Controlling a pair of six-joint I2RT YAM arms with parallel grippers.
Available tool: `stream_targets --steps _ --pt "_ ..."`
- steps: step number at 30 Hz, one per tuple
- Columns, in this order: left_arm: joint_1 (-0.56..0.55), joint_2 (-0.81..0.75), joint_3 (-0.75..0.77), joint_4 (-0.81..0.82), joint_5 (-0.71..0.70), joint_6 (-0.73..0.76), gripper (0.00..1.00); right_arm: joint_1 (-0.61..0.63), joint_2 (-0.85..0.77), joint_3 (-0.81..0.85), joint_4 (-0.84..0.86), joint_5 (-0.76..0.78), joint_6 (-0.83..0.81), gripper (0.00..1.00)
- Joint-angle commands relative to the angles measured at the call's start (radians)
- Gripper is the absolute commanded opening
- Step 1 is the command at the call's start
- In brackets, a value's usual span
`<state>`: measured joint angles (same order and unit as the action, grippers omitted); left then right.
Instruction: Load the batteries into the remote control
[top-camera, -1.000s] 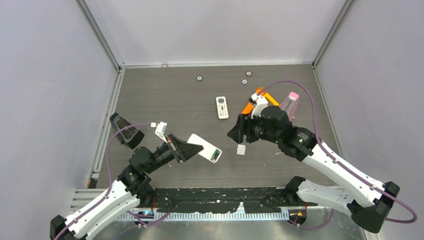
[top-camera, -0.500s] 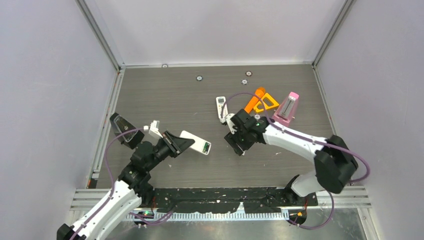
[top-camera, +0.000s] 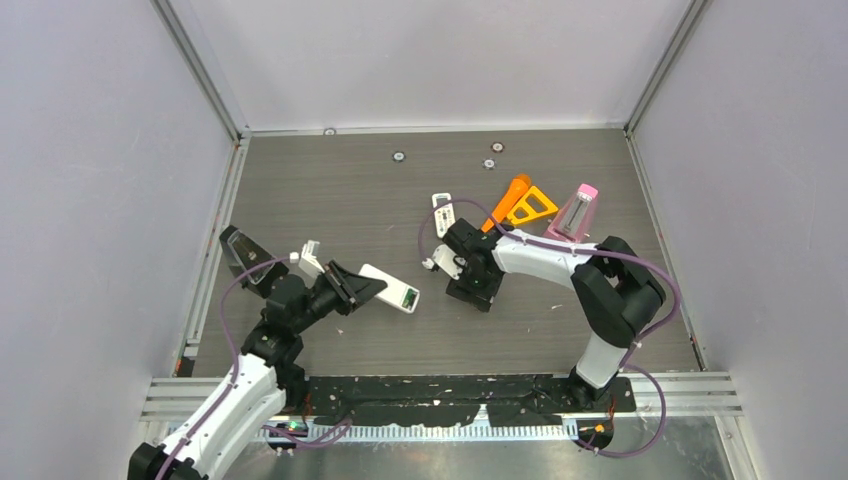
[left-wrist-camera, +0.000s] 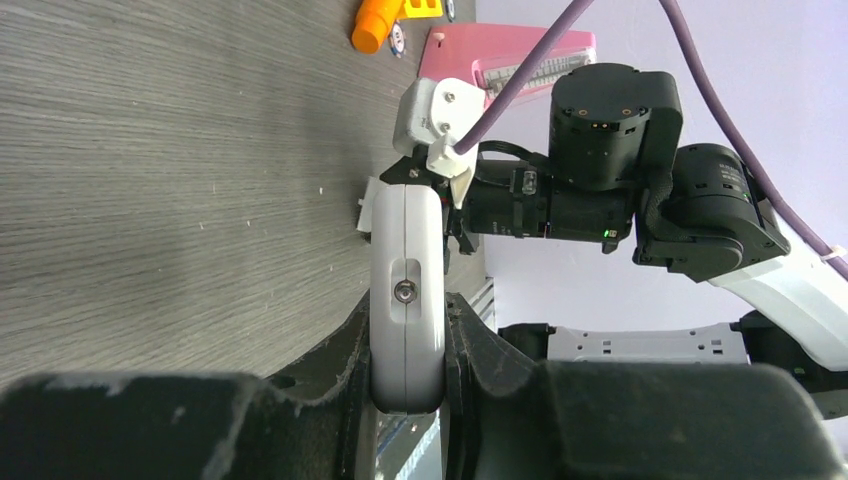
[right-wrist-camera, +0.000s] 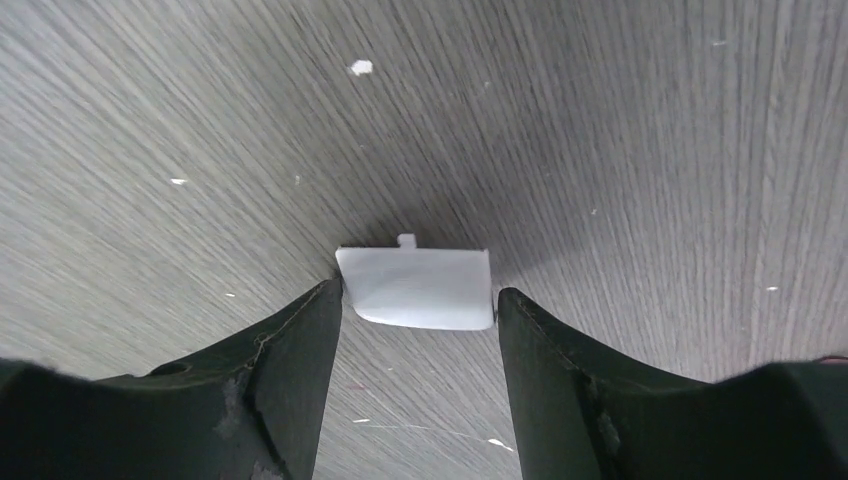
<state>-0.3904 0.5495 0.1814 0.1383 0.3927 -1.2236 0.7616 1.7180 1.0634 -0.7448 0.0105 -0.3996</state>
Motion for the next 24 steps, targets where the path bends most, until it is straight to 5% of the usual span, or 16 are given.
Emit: stream_targets --steps 1,10,24 --pt "0.024 -0.006 0.0 0.079 0.061 0.003 0.0 -0.003 0.006 0.016 -0.003 0.038 -0.083 0.64" --pt "0.058 -0.033 -0.014 0.075 0.064 -0.004 0.0 -0.007 0.036 0.007 0.031 0.069 -0.072 0.68" --pt "0.071 -0.045 -0.008 0.056 0.052 -0.008 0.0 -0.086 0.054 0.03 -0.07 -0.174 -0.066 0.68"
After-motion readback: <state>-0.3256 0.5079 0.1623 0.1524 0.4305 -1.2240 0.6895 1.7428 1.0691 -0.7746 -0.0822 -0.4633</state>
